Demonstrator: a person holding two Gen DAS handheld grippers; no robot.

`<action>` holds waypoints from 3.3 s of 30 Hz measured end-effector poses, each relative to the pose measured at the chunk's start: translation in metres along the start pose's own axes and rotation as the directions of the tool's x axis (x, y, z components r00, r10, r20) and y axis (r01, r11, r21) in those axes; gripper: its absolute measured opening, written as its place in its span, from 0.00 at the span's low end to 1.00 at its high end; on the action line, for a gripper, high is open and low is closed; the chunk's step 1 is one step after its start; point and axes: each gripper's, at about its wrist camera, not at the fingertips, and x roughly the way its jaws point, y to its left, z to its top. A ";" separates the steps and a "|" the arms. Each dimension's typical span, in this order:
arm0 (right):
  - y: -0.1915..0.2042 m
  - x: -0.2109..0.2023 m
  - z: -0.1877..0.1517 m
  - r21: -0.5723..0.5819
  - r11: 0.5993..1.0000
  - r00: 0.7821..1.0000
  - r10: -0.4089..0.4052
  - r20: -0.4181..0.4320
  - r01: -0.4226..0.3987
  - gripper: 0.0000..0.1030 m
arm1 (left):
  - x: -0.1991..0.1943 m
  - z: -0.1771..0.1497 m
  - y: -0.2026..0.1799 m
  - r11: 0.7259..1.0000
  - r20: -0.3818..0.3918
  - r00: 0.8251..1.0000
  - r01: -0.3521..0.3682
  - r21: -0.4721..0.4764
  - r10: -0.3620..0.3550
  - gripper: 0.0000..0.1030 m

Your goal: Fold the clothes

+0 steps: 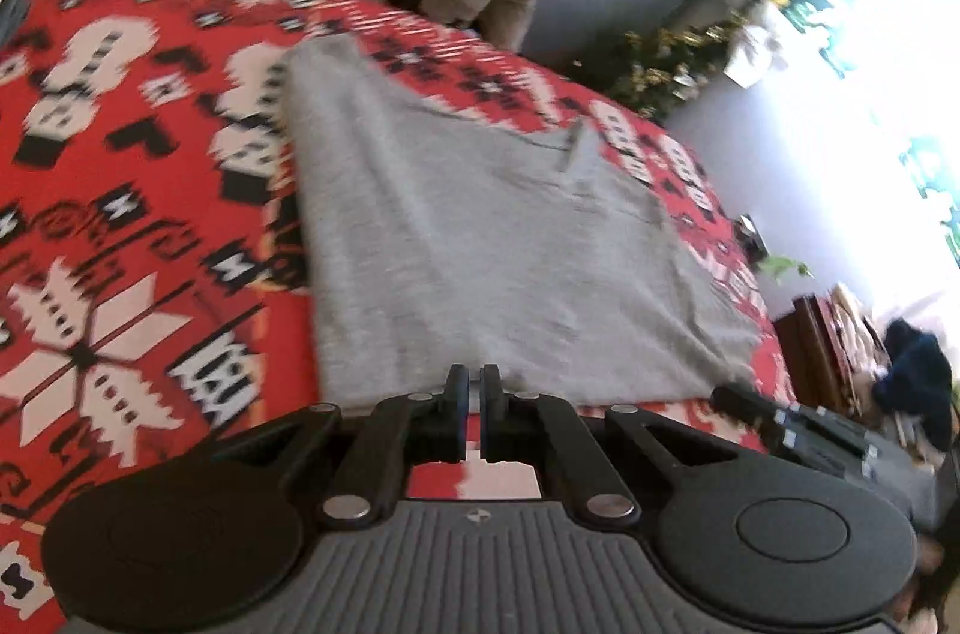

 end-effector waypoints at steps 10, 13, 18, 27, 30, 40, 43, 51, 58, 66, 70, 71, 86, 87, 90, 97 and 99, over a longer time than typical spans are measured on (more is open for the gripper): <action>-0.127 0.012 -0.003 0.360 0.900 0.966 -0.260 -0.008 0.245 0.27 | 0.027 0.004 -0.035 0.997 -0.052 0.998 -0.030 0.069 0.033 0.03; -0.138 0.020 -0.005 0.401 0.886 0.967 -0.253 -0.005 0.234 0.32 | 0.032 0.004 -0.039 0.995 -0.063 0.996 -0.052 0.084 0.057 0.03; -0.136 0.038 -0.006 0.395 0.879 0.960 -0.279 -0.031 0.268 0.33 | 0.039 0.005 -0.040 0.993 -0.078 0.993 -0.081 0.091 0.088 0.03; -0.120 0.061 -0.006 0.336 0.885 0.943 -0.331 -0.032 0.322 0.15 | 0.037 0.007 -0.032 0.992 -0.078 0.991 -0.105 0.067 0.110 0.03; -0.117 0.063 -0.002 0.343 0.886 0.947 -0.319 -0.039 0.313 0.04 | 0.035 0.008 -0.028 0.993 -0.075 0.991 -0.107 0.055 0.111 0.03; -0.060 0.027 0.048 0.192 0.944 0.942 -0.298 0.154 0.267 0.04 | 0.016 0.010 -0.015 0.996 -0.035 0.995 -0.089 0.026 0.090 0.03; -0.022 0.021 0.067 0.112 0.971 0.948 -0.230 0.218 0.210 0.04 | 0.004 0.010 -0.008 0.997 -0.004 0.997 -0.081 0.012 0.081 0.03; 0.090 0.034 0.087 -0.084 0.992 0.966 -0.075 0.248 0.099 0.04 | -0.026 0.004 0.022 0.997 0.036 0.996 -0.077 -0.030 0.078 0.03; 0.177 0.055 0.076 -0.218 0.975 0.978 0.019 0.208 0.028 0.04 | -0.041 -0.003 0.055 0.991 0.049 0.995 -0.081 -0.104 0.087 0.03; 0.204 0.088 0.062 -0.275 0.961 0.990 0.022 0.142 0.018 0.04 | -0.046 -0.002 0.069 0.987 0.064 0.995 -0.072 -0.142 0.082 0.03; 0.201 0.083 0.055 -0.308 0.951 0.988 0.086 0.129 -0.042 0.14 | -0.046 -0.001 0.068 0.988 0.068 0.994 -0.070 -0.137 0.080 0.03; 0.201 0.080 0.053 -0.320 0.945 0.985 0.109 0.130 -0.062 0.18 | -0.046 0.000 0.069 0.988 0.070 0.994 -0.068 -0.139 0.078 0.03; 0.132 0.044 0.032 -0.262 0.964 0.993 0.073 0.093 -0.047 0.29 | 0.024 0.084 0.050 0.999 0.104 0.994 -0.038 -0.028 0.041 0.03; 0.127 0.044 0.032 -0.255 0.966 0.994 0.067 0.090 -0.042 0.29 | 0.033 0.089 0.046 0.998 0.103 0.993 -0.065 0.003 0.065 0.03; 0.114 0.047 0.033 -0.237 0.971 0.995 0.055 0.083 -0.034 0.29 | 0.052 0.098 0.040 0.992 0.099 0.991 -0.099 0.080 0.091 0.03; 0.102 0.056 0.040 -0.213 0.976 0.996 0.051 0.077 -0.034 0.29 | 0.074 0.098 0.033 0.969 0.082 0.988 -0.145 0.199 0.131 0.10; 0.101 0.058 0.041 -0.208 0.978 0.996 0.048 0.076 -0.031 0.29 | 0.077 0.097 0.032 0.964 0.077 0.987 -0.157 0.214 0.144 0.12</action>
